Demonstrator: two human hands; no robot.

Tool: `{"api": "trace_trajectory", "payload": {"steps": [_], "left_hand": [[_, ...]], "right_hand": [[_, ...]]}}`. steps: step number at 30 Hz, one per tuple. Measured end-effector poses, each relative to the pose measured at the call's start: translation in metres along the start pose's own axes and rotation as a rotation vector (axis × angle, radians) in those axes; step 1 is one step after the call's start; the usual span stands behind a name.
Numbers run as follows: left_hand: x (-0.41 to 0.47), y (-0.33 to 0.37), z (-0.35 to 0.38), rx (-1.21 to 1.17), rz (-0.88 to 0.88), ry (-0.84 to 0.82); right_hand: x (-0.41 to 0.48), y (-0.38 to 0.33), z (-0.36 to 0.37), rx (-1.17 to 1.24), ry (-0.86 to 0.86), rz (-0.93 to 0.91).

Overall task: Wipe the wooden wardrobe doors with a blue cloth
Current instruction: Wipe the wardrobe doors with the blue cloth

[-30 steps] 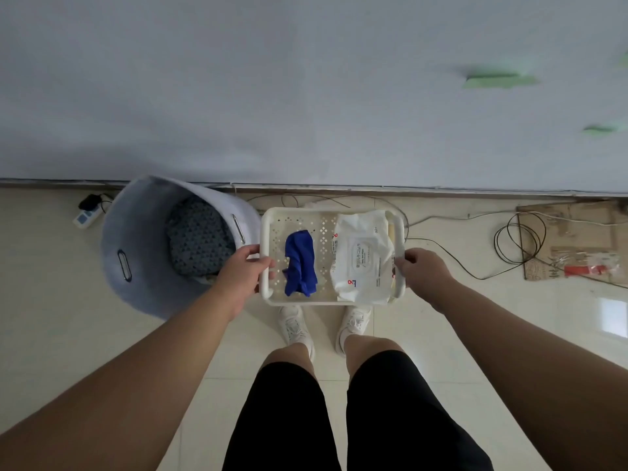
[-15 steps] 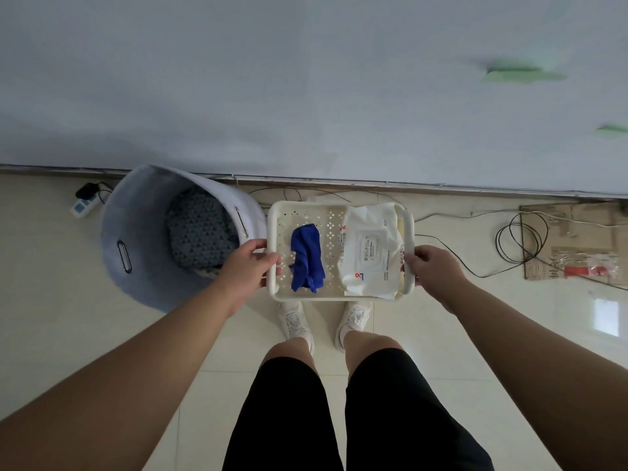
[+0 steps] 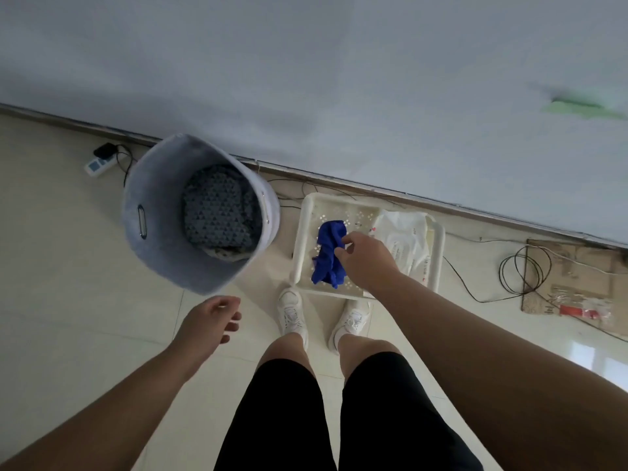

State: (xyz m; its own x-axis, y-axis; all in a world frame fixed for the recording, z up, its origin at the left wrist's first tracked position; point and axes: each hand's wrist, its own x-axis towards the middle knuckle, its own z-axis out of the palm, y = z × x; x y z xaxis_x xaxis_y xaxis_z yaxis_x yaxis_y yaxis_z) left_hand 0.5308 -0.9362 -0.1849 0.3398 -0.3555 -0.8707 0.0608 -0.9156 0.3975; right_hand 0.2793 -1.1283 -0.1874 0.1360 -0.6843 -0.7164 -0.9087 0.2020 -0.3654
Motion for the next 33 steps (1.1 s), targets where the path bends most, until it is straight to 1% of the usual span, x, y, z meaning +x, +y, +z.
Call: {"api": "trace_trajectory", "payload": {"steps": [1, 3, 6, 9, 13, 16, 21, 23, 26, 30, 33], "left_hand": [[-0.002, -0.013, -0.006, -0.017, -0.038, 0.014], [-0.007, -0.034, -0.012, -0.078, -0.111, 0.031], [-0.01, -0.05, -0.013, -0.12, -0.148, 0.027], [-0.011, -0.05, -0.008, -0.12, -0.139, 0.009], [-0.009, -0.035, -0.004, -0.059, -0.081, -0.043], [-0.008, -0.017, -0.007, -0.039, -0.035, -0.053], [-0.037, 0.021, -0.025, -0.041, 0.038, -0.037], [-0.06, 0.037, -0.034, -0.041, 0.074, -0.039], [-0.105, 0.054, -0.051, -0.034, 0.122, -0.031], [-0.156, 0.06, -0.068, -0.028, 0.177, -0.021], [-0.183, 0.052, -0.073, -0.063, 0.185, 0.028]], "right_hand": [[0.004, -0.005, 0.009, -0.042, 0.002, -0.004], [0.012, -0.013, 0.024, -0.047, 0.048, 0.028], [0.021, -0.018, 0.04, -0.06, 0.13, 0.081], [0.028, -0.015, 0.044, -0.098, 0.141, 0.101], [0.031, -0.006, 0.039, -0.052, 0.115, 0.11], [0.022, -0.007, 0.026, -0.03, 0.132, 0.088], [-0.031, -0.021, -0.021, 0.002, 0.109, 0.036], [-0.061, -0.024, -0.044, -0.033, 0.082, 0.001], [-0.108, -0.031, -0.074, -0.152, 0.041, -0.065], [-0.153, -0.038, -0.102, -0.185, 0.052, -0.137], [-0.168, -0.049, -0.106, -0.189, 0.029, -0.185]]}}
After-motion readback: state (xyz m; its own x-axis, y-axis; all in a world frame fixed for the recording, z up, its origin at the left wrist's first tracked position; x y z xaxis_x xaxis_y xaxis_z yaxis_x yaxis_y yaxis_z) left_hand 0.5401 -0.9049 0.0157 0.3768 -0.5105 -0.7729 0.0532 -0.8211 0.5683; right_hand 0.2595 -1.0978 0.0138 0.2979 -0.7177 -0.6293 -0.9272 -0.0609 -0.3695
